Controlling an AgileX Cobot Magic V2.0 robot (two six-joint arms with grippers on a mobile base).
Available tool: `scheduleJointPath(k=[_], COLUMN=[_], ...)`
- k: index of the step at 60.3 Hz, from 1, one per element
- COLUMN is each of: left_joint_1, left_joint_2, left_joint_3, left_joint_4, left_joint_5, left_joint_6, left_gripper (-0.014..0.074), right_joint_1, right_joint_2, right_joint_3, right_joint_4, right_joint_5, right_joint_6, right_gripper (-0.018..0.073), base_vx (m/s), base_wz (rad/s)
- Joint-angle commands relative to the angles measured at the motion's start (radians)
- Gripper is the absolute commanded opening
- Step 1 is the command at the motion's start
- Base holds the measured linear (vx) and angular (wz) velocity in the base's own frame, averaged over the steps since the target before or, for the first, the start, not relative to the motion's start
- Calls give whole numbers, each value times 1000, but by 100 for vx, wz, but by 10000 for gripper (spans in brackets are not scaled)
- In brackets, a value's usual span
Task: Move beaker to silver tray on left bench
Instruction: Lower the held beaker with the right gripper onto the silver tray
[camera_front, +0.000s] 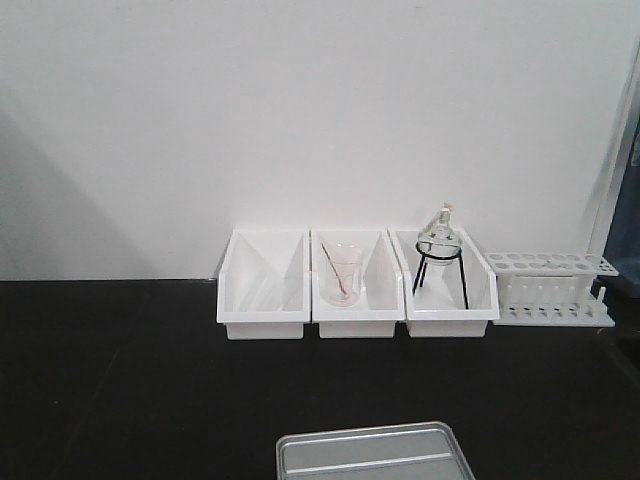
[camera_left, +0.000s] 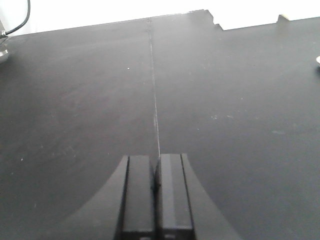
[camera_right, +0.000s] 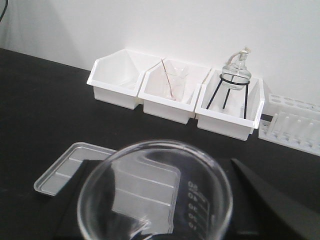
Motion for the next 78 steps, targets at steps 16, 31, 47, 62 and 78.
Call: scheduleJointPath(k=[16,31,47,62,78], left_joint_1=[-6,-6,-6,-6,-6], left_joint_2=[-7,-7,-7,-7,-7], left_joint_3=[20,20,20,20,20], left_joint_4=[-3,-3,-3,-3,-3], left_joint_5=[-76,-76,-76,-76,-76], left_joint_6=[-2,-2,-2,-2,-2], left_gripper=[1,1,1,1,1], right_joint_1=[-2,-2,-46,-228,-231], right_joint_2=[2,48,515,1030,1415], right_joint_3=[-33,-33,-74,-230,-411], right_joint_4=[-11,-36,-54,151,144], right_joint_5=[-66,-121,-482,-989,-1169], right_joint_6=[3,0,-17,-132,-294], right_gripper=[-11,-11,-11,-11,-11], base_vx=[3,0,0,0,0], base_wz=[3,0,0,0,0])
